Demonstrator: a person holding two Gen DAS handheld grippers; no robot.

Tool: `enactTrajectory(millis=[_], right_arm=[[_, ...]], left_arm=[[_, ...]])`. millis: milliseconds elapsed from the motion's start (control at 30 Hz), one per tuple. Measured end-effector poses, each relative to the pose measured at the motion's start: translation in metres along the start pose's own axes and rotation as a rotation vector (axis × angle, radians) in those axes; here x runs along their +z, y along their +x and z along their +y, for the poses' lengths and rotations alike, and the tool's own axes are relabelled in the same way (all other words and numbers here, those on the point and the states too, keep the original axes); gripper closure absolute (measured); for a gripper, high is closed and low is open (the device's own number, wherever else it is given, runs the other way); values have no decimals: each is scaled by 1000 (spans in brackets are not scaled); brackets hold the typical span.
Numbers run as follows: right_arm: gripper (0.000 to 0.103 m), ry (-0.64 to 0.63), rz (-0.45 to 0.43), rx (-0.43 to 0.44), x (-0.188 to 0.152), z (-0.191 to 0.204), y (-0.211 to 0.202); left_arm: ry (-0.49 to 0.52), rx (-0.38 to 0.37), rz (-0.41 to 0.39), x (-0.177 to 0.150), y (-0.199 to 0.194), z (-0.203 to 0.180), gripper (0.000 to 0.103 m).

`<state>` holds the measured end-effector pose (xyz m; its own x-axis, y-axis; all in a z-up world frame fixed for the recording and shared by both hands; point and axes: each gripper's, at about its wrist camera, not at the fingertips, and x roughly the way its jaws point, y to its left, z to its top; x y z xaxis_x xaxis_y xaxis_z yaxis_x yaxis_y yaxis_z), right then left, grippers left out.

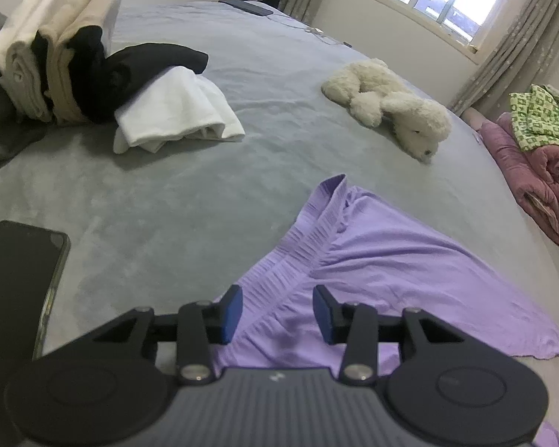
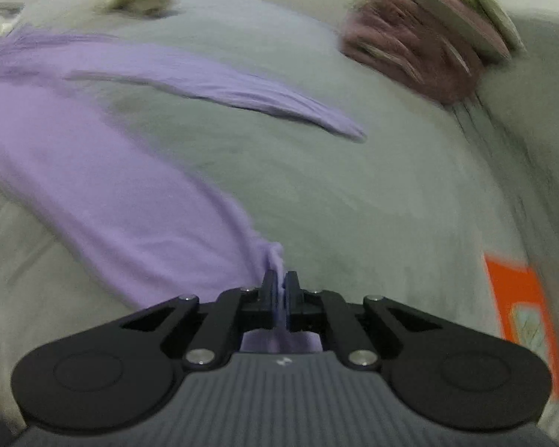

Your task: Fold clothes

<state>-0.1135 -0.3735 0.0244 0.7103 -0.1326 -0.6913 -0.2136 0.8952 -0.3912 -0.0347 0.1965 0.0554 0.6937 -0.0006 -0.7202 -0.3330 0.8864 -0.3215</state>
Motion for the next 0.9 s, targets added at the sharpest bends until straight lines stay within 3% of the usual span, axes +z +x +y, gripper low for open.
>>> enactTrajectory(millis=[100,167,333,400,567,767,800,833,900], right_arm=[[99,-179,24,27,0,21,-9],[96,-205,44,115,-3,21,-16],[93,-109,20,307,3,8,-32],[89,-34,-12,323,3,-7,-37],[89,70,-20,253,-3,-26,-38],[87,-12,6,325,-1,4,-45],[81,-25,8,337,1,8,-43],[65,-43,13,344,4,13,-41],[49,-80,20,338,7,23,-37]], left_arm=[[-2,2,2,0,0,0,60],[-7,0,3,0,0,1,60],[-5,0,4,0,0,1,59],[-5,0,6,0,0,1,59],[-6,-1,8,-1,1,2,59],[-2,4,11,-1,2,0,59],[-2,5,13,-2,2,0,59],[-3,6,14,-2,3,0,59],[-7,5,15,-1,3,1,59]])
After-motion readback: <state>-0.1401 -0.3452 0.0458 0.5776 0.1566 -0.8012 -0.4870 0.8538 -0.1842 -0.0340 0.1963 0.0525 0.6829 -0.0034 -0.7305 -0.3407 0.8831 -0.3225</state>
